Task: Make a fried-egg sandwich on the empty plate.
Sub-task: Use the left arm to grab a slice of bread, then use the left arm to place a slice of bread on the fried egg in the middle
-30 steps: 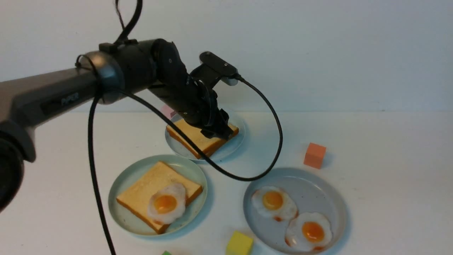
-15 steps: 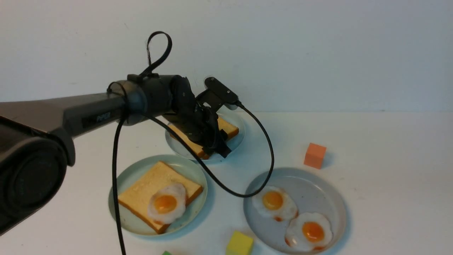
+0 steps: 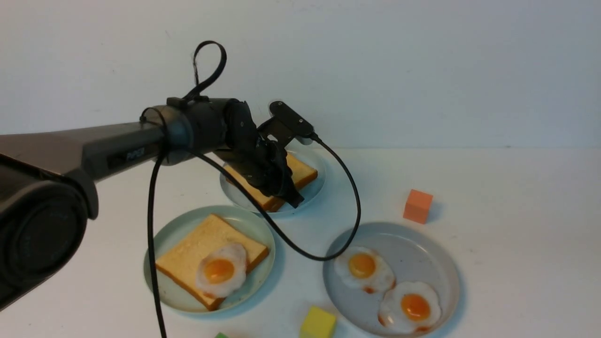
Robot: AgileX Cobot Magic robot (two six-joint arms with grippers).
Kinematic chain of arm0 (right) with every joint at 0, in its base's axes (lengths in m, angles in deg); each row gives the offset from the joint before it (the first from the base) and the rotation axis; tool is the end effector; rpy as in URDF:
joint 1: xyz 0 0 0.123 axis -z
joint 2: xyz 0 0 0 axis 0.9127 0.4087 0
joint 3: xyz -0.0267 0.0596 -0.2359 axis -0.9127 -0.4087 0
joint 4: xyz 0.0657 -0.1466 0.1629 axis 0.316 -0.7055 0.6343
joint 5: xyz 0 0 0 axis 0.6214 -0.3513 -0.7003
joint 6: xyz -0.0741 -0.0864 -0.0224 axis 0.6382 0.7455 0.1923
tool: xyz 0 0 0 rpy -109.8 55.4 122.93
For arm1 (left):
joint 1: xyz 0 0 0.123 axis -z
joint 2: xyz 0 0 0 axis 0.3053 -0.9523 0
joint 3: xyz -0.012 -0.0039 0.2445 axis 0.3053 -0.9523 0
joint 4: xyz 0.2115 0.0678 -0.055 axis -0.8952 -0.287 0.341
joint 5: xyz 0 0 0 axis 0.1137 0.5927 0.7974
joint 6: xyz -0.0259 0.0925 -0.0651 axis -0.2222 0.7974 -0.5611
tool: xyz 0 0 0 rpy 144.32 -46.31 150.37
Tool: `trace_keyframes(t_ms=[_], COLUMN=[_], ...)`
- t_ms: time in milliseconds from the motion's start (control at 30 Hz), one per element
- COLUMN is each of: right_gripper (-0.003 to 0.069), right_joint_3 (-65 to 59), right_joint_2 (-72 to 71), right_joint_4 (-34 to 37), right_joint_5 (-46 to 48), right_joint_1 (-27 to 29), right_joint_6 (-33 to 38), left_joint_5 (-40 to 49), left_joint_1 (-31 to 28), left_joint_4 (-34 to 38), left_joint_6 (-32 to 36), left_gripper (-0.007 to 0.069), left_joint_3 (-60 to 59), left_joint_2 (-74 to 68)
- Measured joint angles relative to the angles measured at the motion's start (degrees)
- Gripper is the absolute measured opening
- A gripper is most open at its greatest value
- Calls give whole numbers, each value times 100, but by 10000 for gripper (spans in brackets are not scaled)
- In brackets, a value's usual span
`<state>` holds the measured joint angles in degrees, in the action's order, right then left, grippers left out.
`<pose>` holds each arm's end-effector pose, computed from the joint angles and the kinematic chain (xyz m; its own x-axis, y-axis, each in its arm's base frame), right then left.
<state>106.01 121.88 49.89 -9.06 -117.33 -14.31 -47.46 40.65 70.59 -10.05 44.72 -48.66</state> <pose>0.0922 0.0705 0.3360 -0.6489 -0.2461 -0.7200 -0.4458 0.8898 0.0976 0.4210 -0.1914 0.1316 -0.4875 0.6494 -0.5836 0.7096 0.6842 0.1686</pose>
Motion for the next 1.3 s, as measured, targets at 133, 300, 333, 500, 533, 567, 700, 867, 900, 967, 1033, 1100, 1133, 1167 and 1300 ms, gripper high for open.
trace_keyframes(t_ms=[133, 300, 333, 500, 533, 567, 700, 867, 900, 967, 1033, 1100, 1133, 1167, 1300], right_gripper=[14, 16, 16, 21, 22, 22, 27, 29, 30, 31, 31, 32, 32, 32, 32], right_joint_3=[0, 0, 0, 0, 0, 0, 0, 0, 0, 0, 0, 0, 0, 0, 0], right_joint_2=[0, 0, 0, 0, 0, 0, 0, 0, 0, 0, 0, 0, 0, 0, 0], right_joint_4=[53, 74, 74, 74, 74, 74, 74, 74, 69, 56, 50, 50, 46, 32, -72], right_joint_5=[0, -5, -5, -5, -5, -5, -5, -5, -5, -5, -5, -5, -5, -5, -5], right_joint_1=[0, 0, 0, 0, 0, 0, 0, 0, 0, 0, 0, 0, 0, 0, 0], right_joint_6=[0, 0, 0, 0, 0, 0, 0, 0, 0, 0, 0, 0, 0, 0, 0], left_joint_5=[0, 74, 74, 122, 131, 147, 215, 269, 312, 352, 534, 773, 914, 1129, 1480], left_joint_1=[0, 0, 0, 0, 0, 0, 5, 5, 5, 5, 5, 5, 5, 5, 5], left_joint_4=[0, 19, 19, 57, 62, 62, 79, 118, 118, 118, 118, 102, 89, 59, -93], left_joint_6=[0, 0, 0, 0, 0, 0, 0, 0, 0, 0, 0, -7, -44, -111, -574], left_gripper=[-13, -13, -13, -13, -13, -13, -13, -13, -13, -13, -13, -13, -13, -13, -13], left_joint_3=[0, 0, 0, -5, -5, -5, -5, -5, -5, -5, -5, -17, -26, -66, -517], left_joint_2=[0, 135, 135, 476, 531, 607, 860, 1121, 1135, 1158, 1224, 1341, 1418, 1563, 2207])
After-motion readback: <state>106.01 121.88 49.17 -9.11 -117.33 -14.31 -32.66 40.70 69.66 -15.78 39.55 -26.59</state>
